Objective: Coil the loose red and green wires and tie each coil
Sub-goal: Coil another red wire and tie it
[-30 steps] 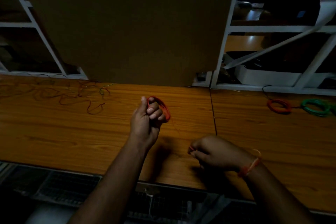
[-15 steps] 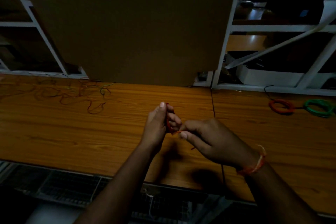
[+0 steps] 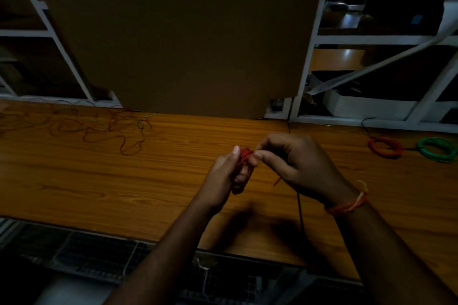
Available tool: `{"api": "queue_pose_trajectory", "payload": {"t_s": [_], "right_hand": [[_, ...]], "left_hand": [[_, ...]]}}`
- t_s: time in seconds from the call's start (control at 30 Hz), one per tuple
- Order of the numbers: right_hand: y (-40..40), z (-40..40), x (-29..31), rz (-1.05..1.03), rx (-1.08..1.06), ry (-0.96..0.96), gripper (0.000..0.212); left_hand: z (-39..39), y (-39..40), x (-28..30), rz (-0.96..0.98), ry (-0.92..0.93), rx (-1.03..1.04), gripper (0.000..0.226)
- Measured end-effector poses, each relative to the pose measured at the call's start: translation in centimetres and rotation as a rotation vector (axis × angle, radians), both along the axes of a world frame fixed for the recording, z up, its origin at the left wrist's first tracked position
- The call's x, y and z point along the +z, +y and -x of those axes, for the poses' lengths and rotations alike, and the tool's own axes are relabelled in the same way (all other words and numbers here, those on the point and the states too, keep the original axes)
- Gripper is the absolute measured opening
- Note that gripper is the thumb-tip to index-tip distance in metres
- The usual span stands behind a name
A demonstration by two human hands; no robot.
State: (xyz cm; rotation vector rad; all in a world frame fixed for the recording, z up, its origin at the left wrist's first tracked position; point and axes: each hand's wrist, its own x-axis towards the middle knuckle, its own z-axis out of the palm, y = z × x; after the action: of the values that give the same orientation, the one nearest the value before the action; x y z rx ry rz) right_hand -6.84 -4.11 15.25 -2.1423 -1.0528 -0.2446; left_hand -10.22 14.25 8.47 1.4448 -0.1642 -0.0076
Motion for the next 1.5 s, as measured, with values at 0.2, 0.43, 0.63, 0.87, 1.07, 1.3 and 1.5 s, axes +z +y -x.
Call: {"api": "queue_pose_trajectory", "payload": {"t_s": [0.2, 0.43, 0.63, 0.87, 1.07, 1.3, 1.5], "right_hand": [[-2.4, -2.2, 0.8, 0.140, -0.107, -0.031, 0.017], [-2.8, -2.2, 0.1, 0.118, -0.218, 0.063, 0.010], [-1.9, -1.3, -1.4, -0.180, -0.240, 0.112, 0.011], [-2.4, -1.3, -2.1, -0.080, -0.318, -0.239, 0.014], [-2.8, -1.3, -2.7, -0.063, -0.373, -0.292, 0.015], [-1.9, -0.5, -3.3, -0.218, -0.360, 0.131, 0.009], [-1.8, 0.4, -4.6, -0.244, -0.289, 0.202, 0.012]], "left_hand": [[0.7, 0.4, -0.1, -0.048, -0.020, -0.018, 0.034], [0.4, -0.1, -0.8, 0.277, 0.076, -0.087, 0.034], [0.2, -0.7, -0.4, 0.457, 0.109, -0.136, 0.034], [0.2, -1.2, -0.4, 0.422, 0.088, -0.136, 0.035], [0.1, -1.8, 0.0, 0.390, 0.085, -0.128, 0.034], [-0.1, -2.3, -0.1, 0.464, 0.070, -0.073, 0.036], [-0.1, -2.4, -0.7, 0.508, 0.062, -0.032, 0.036]]}}
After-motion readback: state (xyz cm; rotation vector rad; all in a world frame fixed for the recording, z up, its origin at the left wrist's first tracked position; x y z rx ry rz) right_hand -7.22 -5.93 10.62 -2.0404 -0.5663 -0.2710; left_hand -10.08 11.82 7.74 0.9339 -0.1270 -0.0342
